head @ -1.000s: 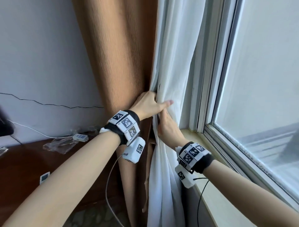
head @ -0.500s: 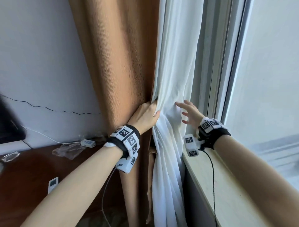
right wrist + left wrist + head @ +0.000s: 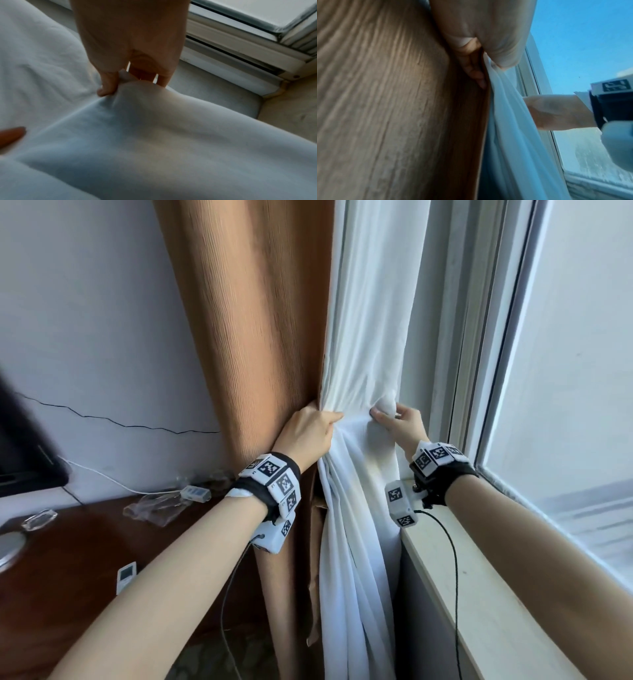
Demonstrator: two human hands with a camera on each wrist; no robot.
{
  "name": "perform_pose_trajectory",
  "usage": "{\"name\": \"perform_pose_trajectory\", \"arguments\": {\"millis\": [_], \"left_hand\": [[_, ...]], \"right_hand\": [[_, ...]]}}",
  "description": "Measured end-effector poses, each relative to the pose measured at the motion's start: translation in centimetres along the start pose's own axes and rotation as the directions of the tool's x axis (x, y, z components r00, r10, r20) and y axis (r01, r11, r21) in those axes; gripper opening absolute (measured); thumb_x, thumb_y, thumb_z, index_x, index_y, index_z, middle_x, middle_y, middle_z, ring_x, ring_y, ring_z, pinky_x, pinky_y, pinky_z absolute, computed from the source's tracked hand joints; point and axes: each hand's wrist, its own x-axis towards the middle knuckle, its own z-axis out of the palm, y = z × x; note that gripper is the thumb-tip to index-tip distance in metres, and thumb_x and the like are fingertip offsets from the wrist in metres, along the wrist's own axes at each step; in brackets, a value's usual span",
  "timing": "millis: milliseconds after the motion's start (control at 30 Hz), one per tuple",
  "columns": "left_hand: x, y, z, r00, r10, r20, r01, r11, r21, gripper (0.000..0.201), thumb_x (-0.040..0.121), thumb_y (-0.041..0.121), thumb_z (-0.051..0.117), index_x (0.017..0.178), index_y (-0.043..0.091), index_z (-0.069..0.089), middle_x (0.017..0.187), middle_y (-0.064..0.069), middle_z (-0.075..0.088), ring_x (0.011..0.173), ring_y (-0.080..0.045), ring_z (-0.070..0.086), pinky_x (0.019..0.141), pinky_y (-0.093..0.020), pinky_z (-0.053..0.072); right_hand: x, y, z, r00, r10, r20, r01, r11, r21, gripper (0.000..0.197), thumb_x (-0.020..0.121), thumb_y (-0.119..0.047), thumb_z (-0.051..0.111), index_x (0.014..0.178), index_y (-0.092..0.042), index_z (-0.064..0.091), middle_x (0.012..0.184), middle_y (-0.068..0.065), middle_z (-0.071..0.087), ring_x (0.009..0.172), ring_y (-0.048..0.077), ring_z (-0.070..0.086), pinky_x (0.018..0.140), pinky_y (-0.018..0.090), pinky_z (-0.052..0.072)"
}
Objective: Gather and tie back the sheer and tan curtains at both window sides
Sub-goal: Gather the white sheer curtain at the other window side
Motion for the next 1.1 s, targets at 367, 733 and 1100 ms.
{"name": "perform_pose_trajectory", "arguments": {"millis": [367,733,1100], "left_hand": [[1.0,2.0,0.9,0.989,-0.149,0.003,0.146,0.967,-0.206,0.028,0.081,0.013,0.053,0.096,0.014,0.076,0.098,-0.019,0.071,0.101,-0.035,0.064,0.087,-0.038,0.053],[0.6,2.0,0.5,0.973,-0.229,-0.018,0.226,0.969,-0.098,0.028,0.083,0.031,0.057,0.084,0.006,0.069,0.096,-0.018,0.068,0.093,-0.037,0.063,0.08,-0.036,0.052],[-0.3,-1.2,-1.5,0.995,-0.098,-0.007,0.098,0.982,0.16,0.023,0.091,0.017,0.051,0.082,-0.001,0.06,0.098,-0.023,0.06,0.087,-0.044,0.061,0.072,-0.045,0.049]], "right_hand": [[-10.4,-1.9,0.7,0.82,-0.511,0.258,0.538,0.532,-0.654,0.031,0.093,-0.006,0.048,0.121,0.005,0.041,0.064,0.014,0.051,0.055,0.041,0.052,0.051,0.033,0.028],[-9.5,1.3,4.2,0.793,-0.179,0.582,0.491,0.753,-0.437,0.086,0.081,-0.005,0.047,0.154,-0.016,0.002,0.159,-0.003,0.016,0.144,0.009,0.021,0.115,0.027,0.024],[1.9,0.0,-0.1,0.966,0.233,0.113,-0.224,0.971,-0.087,0.098,0.074,-0.041,0.079,0.152,-0.031,0.019,0.152,-0.001,0.033,0.136,0.018,0.035,0.102,0.039,0.031]]}}
